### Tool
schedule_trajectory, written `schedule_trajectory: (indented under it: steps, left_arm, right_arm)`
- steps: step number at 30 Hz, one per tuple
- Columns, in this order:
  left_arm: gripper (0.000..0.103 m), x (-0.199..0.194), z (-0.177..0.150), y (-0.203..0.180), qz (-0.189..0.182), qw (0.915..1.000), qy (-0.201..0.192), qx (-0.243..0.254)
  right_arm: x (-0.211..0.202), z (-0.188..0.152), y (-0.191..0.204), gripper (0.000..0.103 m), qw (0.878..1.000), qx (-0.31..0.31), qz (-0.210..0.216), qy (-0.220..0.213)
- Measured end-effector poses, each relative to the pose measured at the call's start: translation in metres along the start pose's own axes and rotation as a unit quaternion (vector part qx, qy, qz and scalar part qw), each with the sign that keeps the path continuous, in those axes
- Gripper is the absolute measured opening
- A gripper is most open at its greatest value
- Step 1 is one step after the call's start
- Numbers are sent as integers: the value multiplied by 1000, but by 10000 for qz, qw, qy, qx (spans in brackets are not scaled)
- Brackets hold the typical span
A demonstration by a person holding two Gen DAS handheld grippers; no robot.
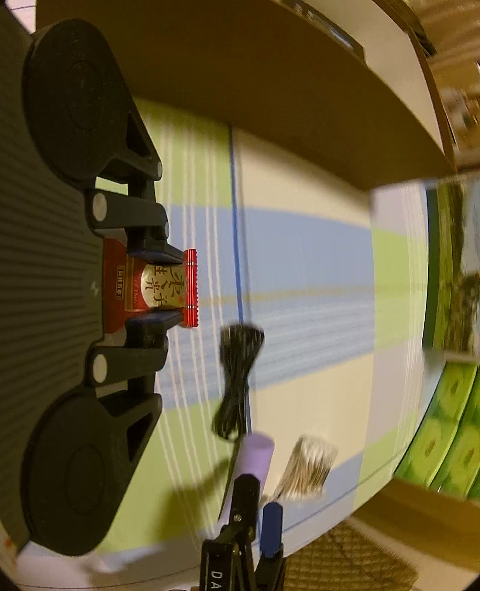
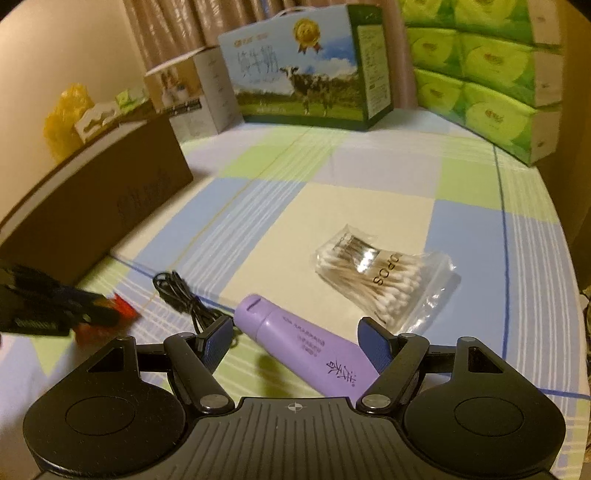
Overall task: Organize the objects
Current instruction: 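Grasp the red candy packet with the left gripper while the right gripper grasps the purple tube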
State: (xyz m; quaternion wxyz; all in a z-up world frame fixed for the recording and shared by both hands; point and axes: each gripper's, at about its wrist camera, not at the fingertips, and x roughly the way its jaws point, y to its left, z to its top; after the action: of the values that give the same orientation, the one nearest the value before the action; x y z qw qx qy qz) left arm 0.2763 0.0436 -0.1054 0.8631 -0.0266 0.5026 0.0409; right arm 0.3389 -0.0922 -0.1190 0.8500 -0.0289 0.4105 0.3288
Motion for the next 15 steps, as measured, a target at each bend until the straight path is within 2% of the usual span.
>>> schedule_trajectory:
  steps: [3, 8, 11, 13, 15]
  left_arm:
    - [23, -3, -4, 12, -18, 9999, 19, -143]
    - [23, -3, -8, 16, -111, 9995, 107, -265]
    - [24, -3, -11, 16, -129, 9995, 123, -275]
    - [24, -2, -12, 16, -139, 9995, 127, -256]
    - [24, -1, -12, 16, -133, 9995, 145, -229]
  right_arm:
    - [2, -3, 6, 73, 9996, -238, 8, 139]
    - [-7, -16, 28, 71, 9977, -472, 288, 385]
    - [-9, -22, 39, 71, 9981, -474, 163, 355]
    - [-6, -21, 40, 70, 9987, -391, -64, 313]
    - [2, -18, 40, 55, 9985, -329, -305, 329]
